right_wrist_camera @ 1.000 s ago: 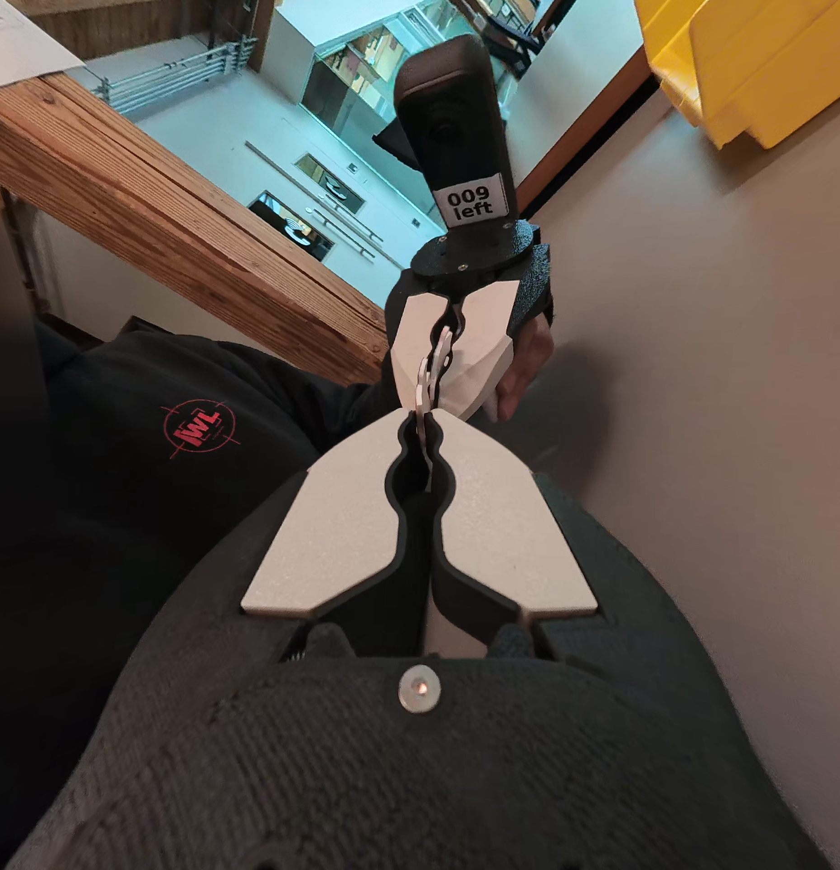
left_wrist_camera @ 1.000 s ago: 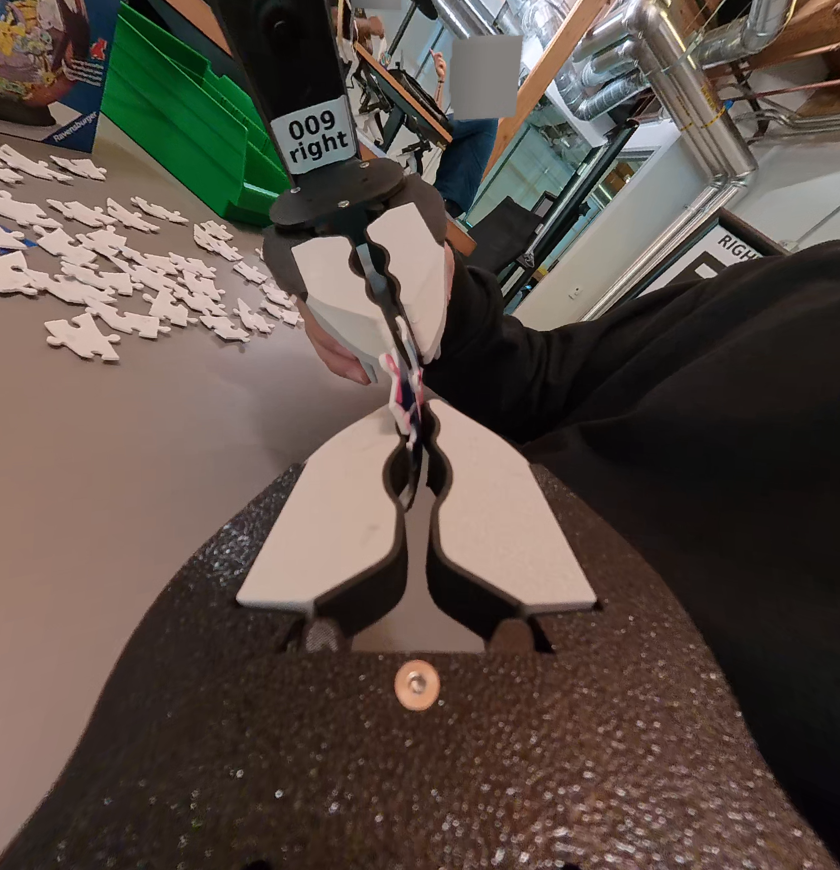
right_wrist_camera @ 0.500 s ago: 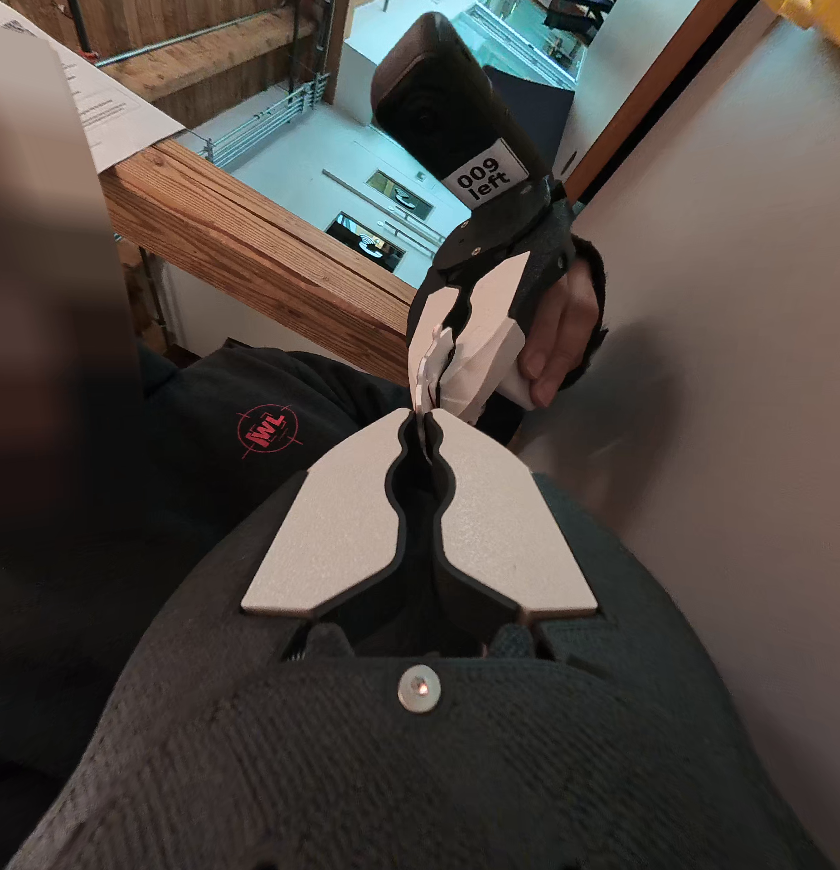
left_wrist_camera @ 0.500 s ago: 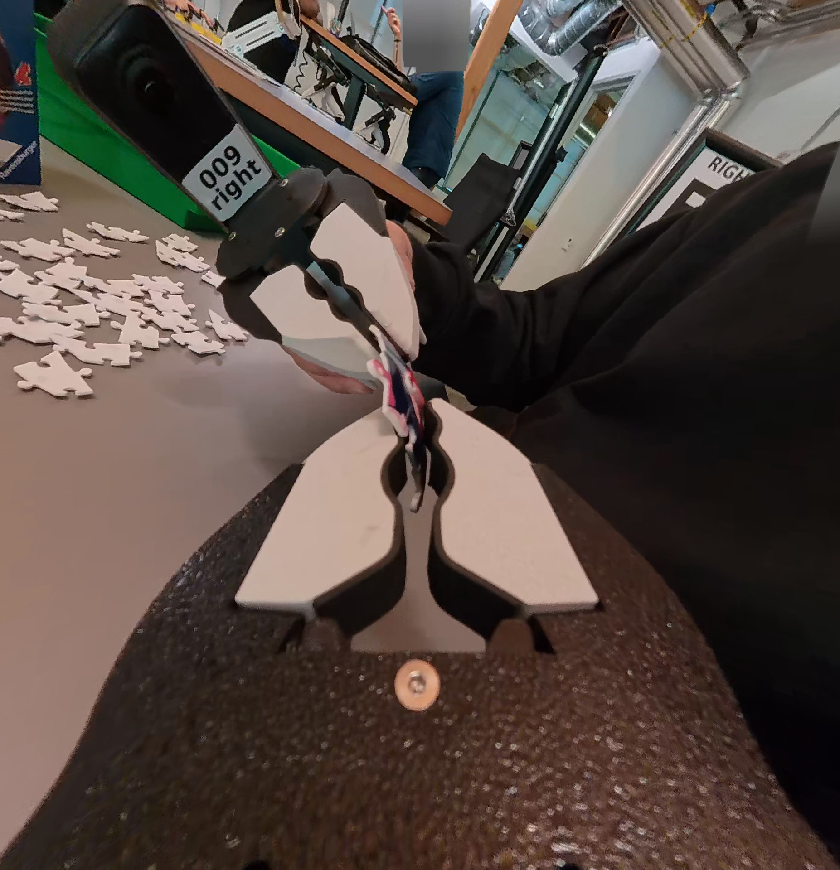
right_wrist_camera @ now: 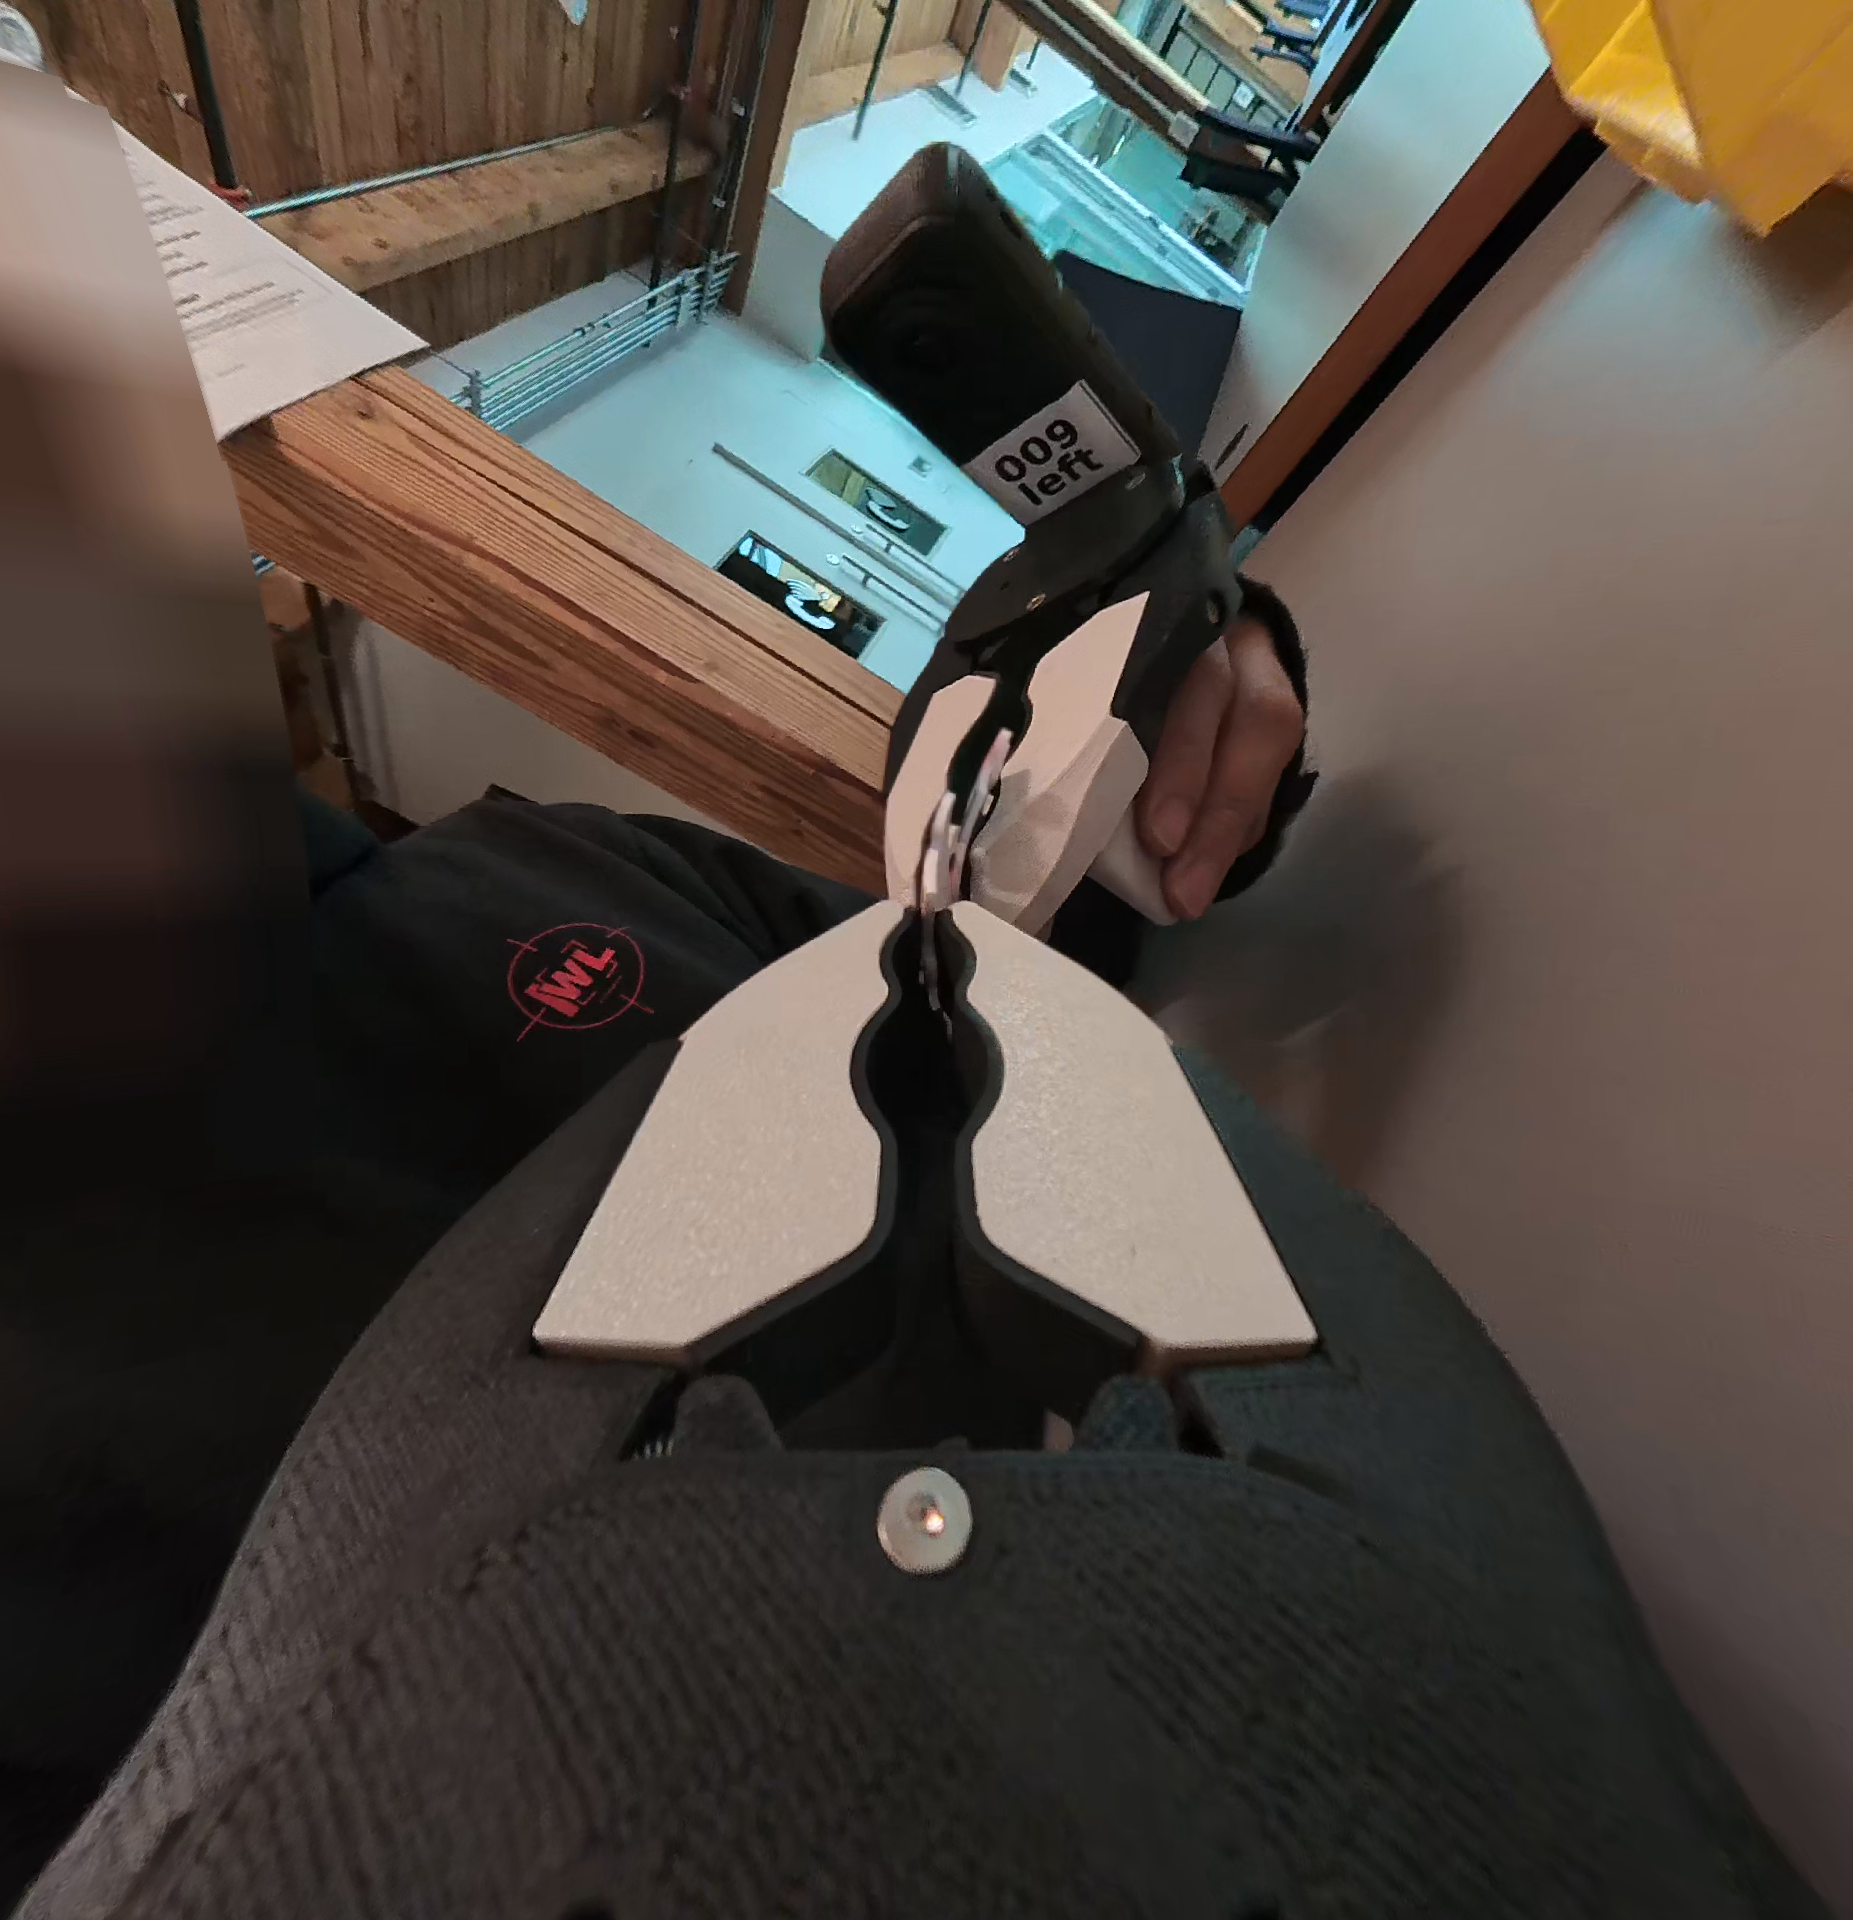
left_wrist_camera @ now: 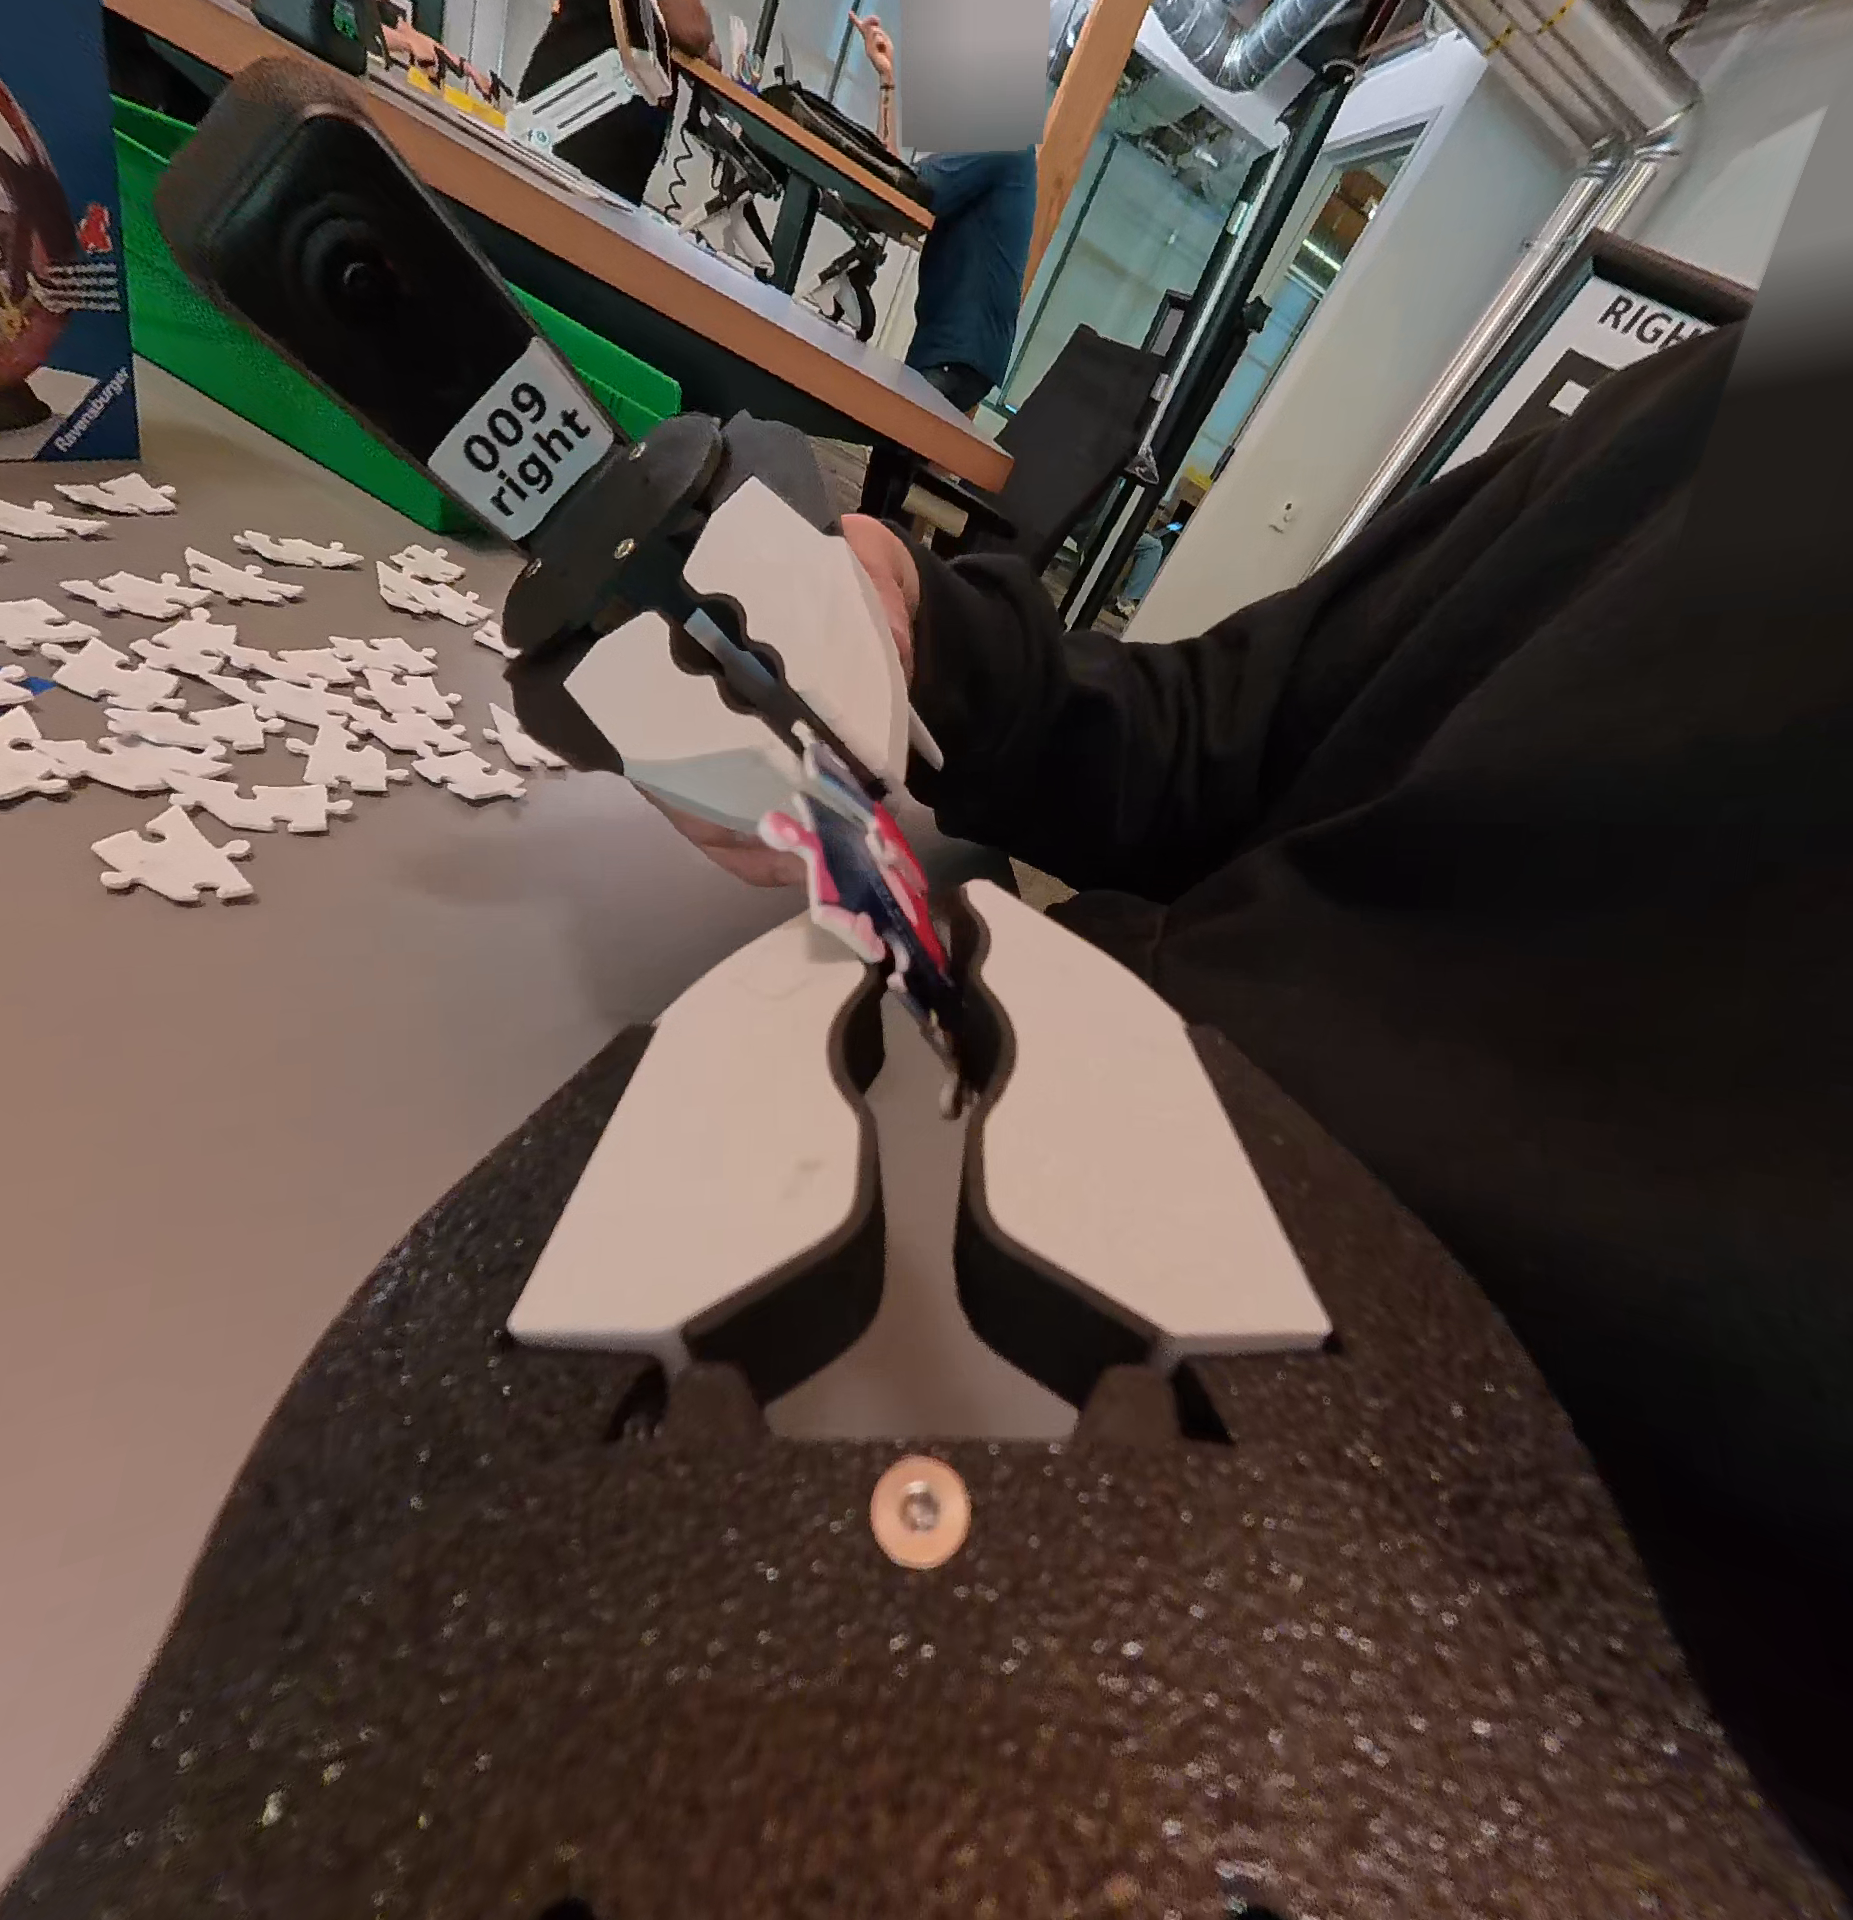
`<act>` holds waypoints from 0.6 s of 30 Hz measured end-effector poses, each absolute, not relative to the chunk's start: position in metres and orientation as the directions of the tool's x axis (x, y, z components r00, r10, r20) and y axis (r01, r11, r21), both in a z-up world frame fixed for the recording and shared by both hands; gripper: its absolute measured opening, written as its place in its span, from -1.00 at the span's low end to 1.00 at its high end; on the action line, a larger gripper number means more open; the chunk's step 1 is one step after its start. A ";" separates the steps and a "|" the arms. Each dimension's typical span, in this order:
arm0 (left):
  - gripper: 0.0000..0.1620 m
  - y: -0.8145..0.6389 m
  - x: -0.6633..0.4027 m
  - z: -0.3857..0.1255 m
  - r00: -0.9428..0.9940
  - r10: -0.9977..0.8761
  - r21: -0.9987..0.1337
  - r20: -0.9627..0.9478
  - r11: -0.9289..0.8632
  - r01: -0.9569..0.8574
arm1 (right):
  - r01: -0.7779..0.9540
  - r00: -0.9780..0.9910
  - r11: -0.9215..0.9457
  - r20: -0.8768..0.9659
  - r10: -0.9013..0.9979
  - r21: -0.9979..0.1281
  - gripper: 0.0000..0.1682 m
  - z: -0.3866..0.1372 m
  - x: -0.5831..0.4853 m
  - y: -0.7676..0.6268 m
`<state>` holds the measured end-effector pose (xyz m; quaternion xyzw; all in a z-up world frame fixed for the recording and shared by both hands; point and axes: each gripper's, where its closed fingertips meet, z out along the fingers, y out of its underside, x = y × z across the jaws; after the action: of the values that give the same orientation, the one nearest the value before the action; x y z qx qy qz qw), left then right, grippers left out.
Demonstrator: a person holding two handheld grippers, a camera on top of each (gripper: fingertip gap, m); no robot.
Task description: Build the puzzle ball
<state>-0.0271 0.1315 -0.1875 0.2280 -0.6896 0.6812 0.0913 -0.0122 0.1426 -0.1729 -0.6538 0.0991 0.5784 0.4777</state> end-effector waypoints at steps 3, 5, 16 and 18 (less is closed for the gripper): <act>-0.84 0.131 -0.025 -0.187 -0.873 -0.199 -0.894 0.444 -0.038 -0.446 | -0.682 0.339 -0.510 -0.844 0.415 -0.525 -0.97 -0.173 -0.008 0.142; -0.86 0.129 -0.025 -0.186 -0.873 -0.190 -0.893 0.448 -0.047 -0.448 | -0.678 0.345 -0.508 -0.840 0.419 -0.532 -0.97 -0.172 -0.009 0.141; -0.87 0.123 -0.036 -0.192 -0.926 -0.170 -0.937 0.338 0.036 -0.348 | -0.651 0.244 -0.593 -0.870 0.428 -0.474 -0.96 -0.176 -0.022 0.134; -0.87 0.123 -0.039 -0.192 -0.944 -0.168 -0.953 0.285 0.059 -0.298 | -0.654 0.206 -0.605 -0.877 0.435 -0.454 -0.96 -0.176 -0.025 0.133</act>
<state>-0.0391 0.1225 -0.1924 0.1604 -0.7259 0.6671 0.0489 -0.0252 0.1329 -0.1758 -0.6425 0.0855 0.6243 0.4361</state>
